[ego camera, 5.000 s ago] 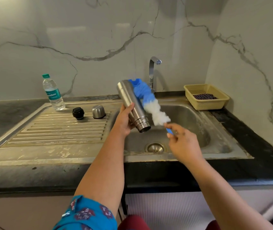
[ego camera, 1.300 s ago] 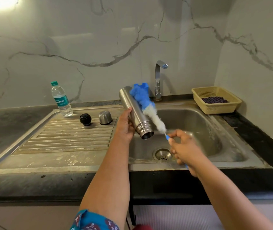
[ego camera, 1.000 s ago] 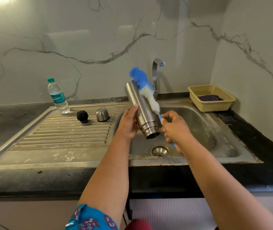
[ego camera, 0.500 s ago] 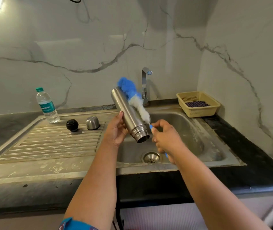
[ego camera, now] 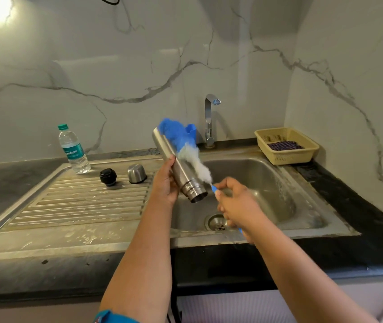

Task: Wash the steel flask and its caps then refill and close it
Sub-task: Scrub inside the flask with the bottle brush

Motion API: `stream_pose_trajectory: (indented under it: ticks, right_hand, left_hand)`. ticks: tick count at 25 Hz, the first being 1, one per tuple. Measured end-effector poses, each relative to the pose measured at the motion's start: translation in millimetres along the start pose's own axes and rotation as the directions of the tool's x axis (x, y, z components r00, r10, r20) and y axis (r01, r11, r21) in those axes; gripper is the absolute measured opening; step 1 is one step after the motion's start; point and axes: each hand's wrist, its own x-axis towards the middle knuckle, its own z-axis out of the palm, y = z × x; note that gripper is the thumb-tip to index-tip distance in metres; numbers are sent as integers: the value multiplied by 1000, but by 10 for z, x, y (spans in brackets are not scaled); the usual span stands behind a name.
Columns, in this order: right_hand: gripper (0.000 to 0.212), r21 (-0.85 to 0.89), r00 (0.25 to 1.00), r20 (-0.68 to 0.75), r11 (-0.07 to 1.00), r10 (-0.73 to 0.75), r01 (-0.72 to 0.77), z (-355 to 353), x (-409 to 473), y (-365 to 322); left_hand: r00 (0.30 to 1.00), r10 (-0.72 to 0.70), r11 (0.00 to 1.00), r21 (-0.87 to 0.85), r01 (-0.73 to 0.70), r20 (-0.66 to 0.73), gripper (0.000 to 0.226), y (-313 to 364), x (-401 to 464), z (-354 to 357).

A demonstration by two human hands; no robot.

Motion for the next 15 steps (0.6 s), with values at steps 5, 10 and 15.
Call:
stream_pose_trajectory:
  ticks: [5, 10, 15]
  right_hand:
    - [12, 44, 998, -33, 998, 56, -54, -6, -64, 79]
    - [9, -129, 992, -81, 988, -97, 86, -80, 232, -163]
    - [13, -19, 995, 52, 996, 83, -82, -42, -258, 234]
  left_hand:
    - [995, -50, 999, 6, 50, 91, 60, 9, 37, -28]
    - [985, -92, 996, 33, 88, 144, 69, -43, -33, 93]
    - [988, -108, 987, -104, 120, 113, 73, -15, 48, -95]
